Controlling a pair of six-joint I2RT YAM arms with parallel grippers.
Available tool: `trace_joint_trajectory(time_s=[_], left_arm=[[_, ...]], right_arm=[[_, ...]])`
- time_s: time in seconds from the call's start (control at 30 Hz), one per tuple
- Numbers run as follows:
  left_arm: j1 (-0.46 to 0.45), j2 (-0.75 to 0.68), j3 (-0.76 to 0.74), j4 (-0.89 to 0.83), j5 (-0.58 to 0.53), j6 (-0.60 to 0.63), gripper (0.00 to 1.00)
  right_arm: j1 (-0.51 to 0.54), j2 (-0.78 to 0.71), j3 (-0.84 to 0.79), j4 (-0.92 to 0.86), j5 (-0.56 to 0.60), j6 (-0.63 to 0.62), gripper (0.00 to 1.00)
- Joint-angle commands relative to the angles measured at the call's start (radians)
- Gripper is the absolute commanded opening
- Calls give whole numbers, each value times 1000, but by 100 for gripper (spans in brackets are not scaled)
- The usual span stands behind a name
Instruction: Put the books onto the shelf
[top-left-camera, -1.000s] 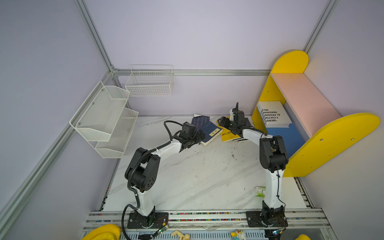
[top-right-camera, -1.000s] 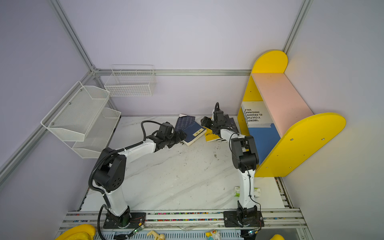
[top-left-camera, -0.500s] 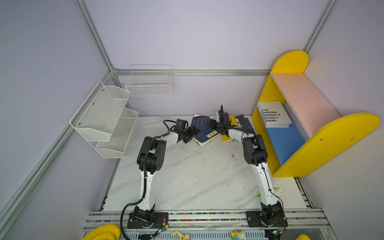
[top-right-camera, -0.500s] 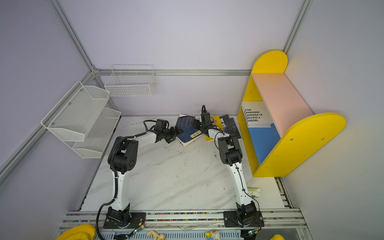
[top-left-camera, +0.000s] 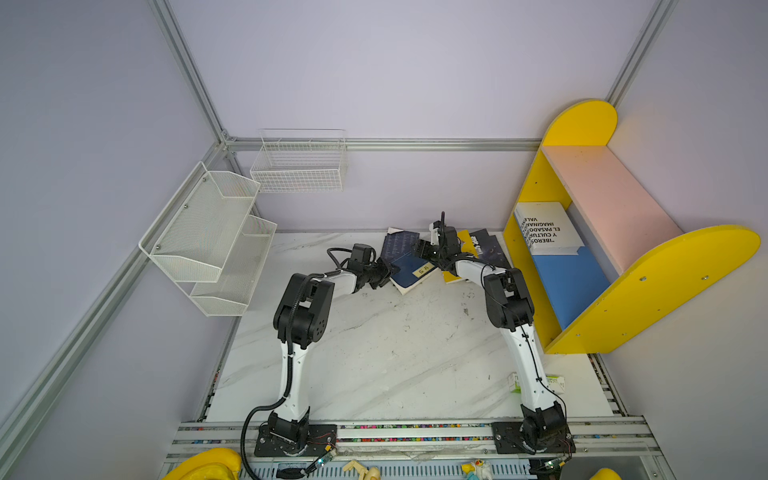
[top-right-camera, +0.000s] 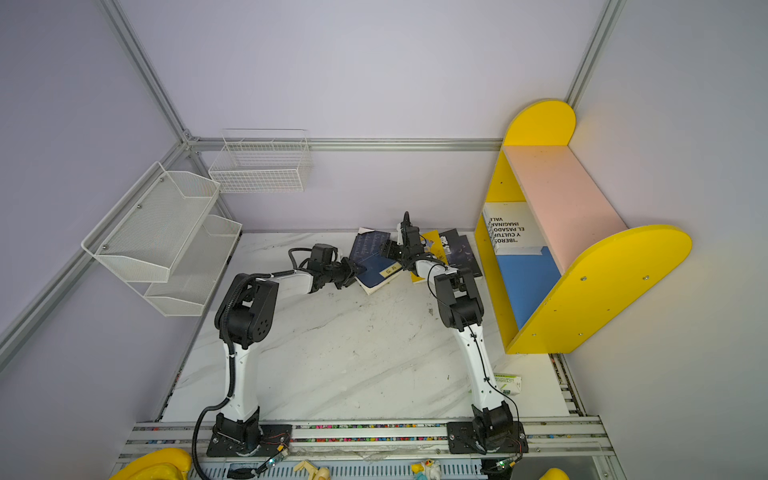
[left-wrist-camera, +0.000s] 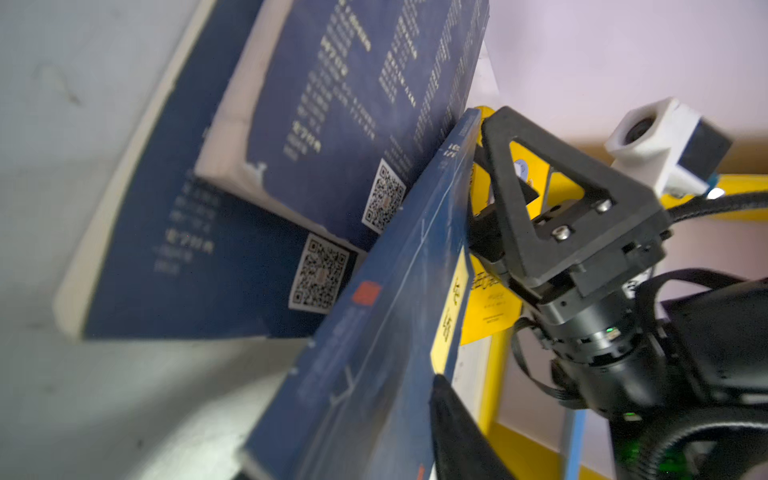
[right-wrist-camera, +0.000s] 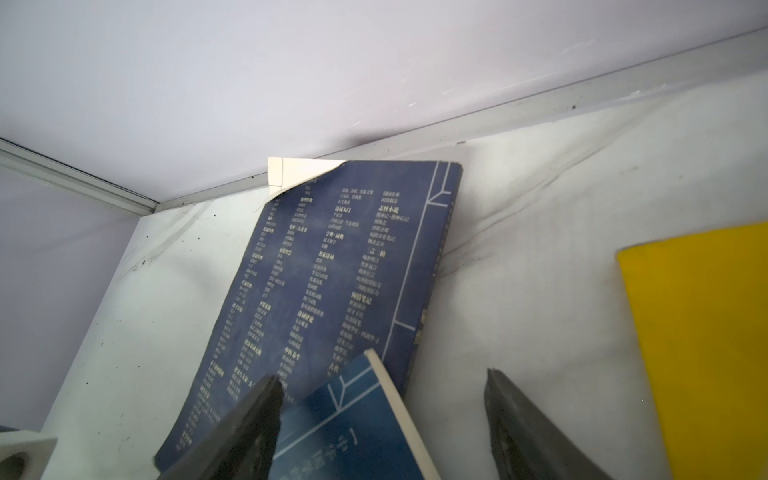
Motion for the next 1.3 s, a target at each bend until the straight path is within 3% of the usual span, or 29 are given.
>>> trace_joint_trajectory(time_s=[0.0, 0.1, 0.23, 0.5, 0.63, 0.83, 1.17, 1.27], left_arm=[[-7, -80, -47, 172, 43, -59, 16], [-6, -106, -54, 198, 47, -85, 9], [-7, -173, -67, 239, 52, -121, 1], [-7, -292, 21, 244, 6, -153, 0], [-7, -303, 68, 269, -50, -196, 0], [-20, -283, 121, 335, -86, -259, 0], [-42, -285, 114, 380, -84, -311, 0], [-43, -280, 111, 380, -74, -318, 0]], right_arm=[[14, -30, -52, -56, -50, 39, 79], [-3, -83, -74, -40, -42, 84, 80], [-58, -257, -202, 44, -55, 175, 89], [-159, -681, -625, 197, -215, 391, 97], [-117, -804, -858, 519, -264, 618, 97], [-31, -762, -885, 775, -242, 750, 97], [13, -603, -765, 953, -195, 878, 97], [13, -562, -735, 1021, -193, 930, 90]])
